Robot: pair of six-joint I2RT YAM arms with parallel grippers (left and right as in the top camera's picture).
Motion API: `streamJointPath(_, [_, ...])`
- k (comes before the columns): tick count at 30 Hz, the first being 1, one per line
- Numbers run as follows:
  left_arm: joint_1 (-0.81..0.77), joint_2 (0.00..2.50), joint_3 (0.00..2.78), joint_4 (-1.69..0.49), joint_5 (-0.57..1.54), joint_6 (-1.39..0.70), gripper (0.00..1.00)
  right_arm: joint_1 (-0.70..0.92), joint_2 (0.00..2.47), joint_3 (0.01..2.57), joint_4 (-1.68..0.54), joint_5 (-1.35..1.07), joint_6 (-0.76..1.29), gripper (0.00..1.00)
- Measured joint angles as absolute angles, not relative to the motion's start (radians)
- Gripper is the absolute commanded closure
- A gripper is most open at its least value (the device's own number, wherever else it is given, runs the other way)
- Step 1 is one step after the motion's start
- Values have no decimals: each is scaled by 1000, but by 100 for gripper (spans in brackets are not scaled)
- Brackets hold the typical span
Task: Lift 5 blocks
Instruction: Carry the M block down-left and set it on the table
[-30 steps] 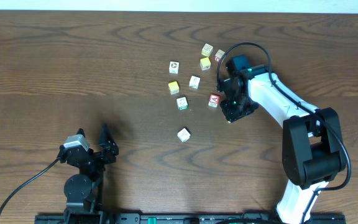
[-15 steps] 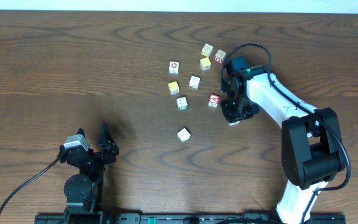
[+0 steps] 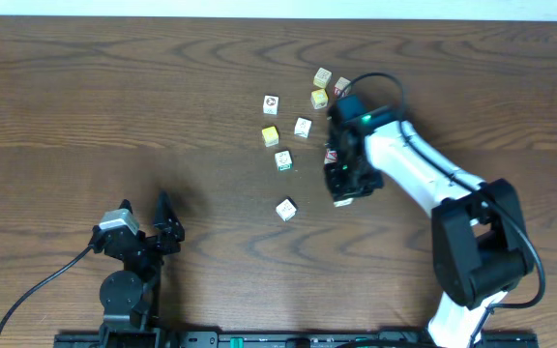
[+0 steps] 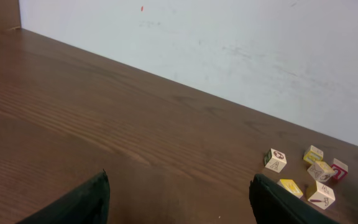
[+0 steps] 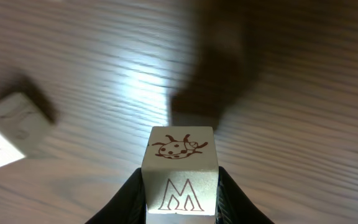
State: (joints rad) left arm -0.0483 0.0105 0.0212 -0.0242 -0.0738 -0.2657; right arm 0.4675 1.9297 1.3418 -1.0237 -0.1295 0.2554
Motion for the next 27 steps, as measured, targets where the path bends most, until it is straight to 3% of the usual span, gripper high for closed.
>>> streamJointPath(7, [-49,10,21,-24,-73,-266,27,601,1930,1296,-933,-35,405,74])
streamJointPath(17, [-49,10,21,-24,-74,-266,28,620,1865,1171,-796,1,645,76])
streamJointPath(24, [-49,10,21,-24,-74,-266,27,620,1861,1102,-741,16,685,53])
streamJointPath(27, [-49,10,22,-25,-74,-266,28,620,1863,1097,-740,30,667,50])
